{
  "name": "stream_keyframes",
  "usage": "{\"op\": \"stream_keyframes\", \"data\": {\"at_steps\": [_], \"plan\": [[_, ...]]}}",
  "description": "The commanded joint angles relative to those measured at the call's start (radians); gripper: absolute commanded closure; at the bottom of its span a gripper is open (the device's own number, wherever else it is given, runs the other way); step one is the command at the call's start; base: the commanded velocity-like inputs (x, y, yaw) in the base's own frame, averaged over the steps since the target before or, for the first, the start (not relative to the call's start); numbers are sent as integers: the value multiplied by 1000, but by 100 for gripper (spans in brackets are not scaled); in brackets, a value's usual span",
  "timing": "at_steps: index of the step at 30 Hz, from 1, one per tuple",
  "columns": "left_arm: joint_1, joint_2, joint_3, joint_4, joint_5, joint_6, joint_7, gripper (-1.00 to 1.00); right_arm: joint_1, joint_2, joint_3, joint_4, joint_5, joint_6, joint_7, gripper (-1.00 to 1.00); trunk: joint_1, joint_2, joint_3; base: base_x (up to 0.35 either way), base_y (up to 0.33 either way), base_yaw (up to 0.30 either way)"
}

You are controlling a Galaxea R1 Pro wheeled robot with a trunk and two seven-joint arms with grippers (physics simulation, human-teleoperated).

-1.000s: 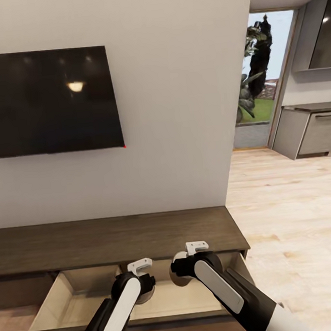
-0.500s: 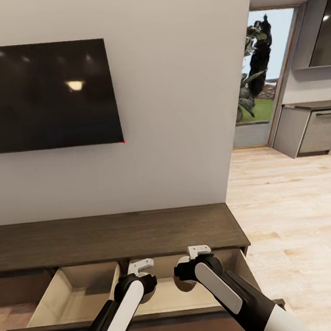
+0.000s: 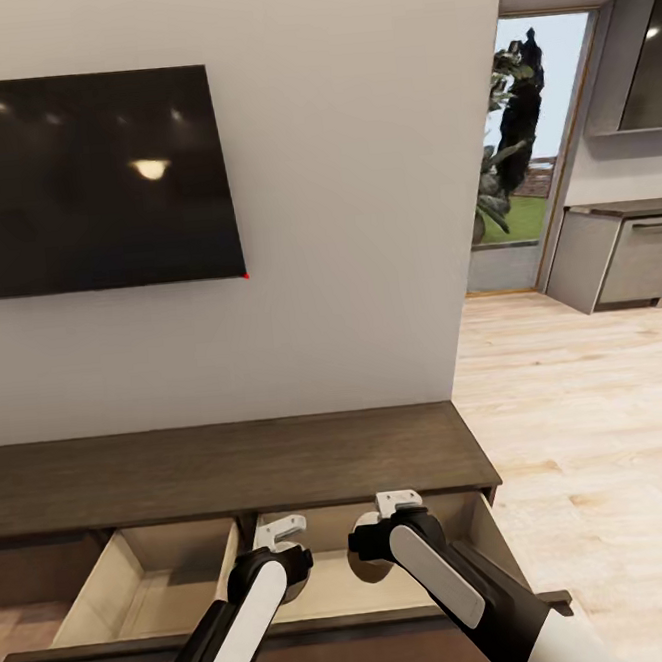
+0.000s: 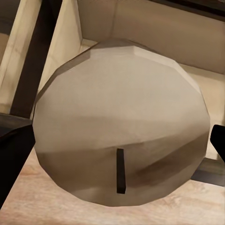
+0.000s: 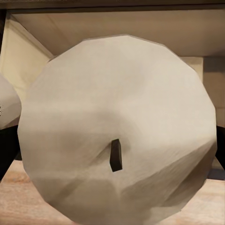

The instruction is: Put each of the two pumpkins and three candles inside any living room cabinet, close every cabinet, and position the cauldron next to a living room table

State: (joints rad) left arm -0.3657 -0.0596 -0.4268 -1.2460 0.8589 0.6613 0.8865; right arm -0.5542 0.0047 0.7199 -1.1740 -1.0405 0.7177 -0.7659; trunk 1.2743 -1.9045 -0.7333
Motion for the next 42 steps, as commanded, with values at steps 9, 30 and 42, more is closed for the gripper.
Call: {"op": "stream_keyframes", "data": {"at_steps": [9, 30, 42], "plan": [[-1, 0, -2, -2, 8, 3, 9, 100, -1, 1, 2, -3, -9, -4, -10, 100, 0, -1, -1, 23, 5, 0], [-1, -1, -3, -1, 8, 3, 9, 100, -1, 1, 2, -12, 7, -4, -10, 100, 0, -1, -1, 127, 17, 0], [0, -2, -3, -1, 8, 3, 9, 100, -1, 1, 1, -6, 10, -3, -10, 100, 23, -43, -20, 6, 0, 0]]}}
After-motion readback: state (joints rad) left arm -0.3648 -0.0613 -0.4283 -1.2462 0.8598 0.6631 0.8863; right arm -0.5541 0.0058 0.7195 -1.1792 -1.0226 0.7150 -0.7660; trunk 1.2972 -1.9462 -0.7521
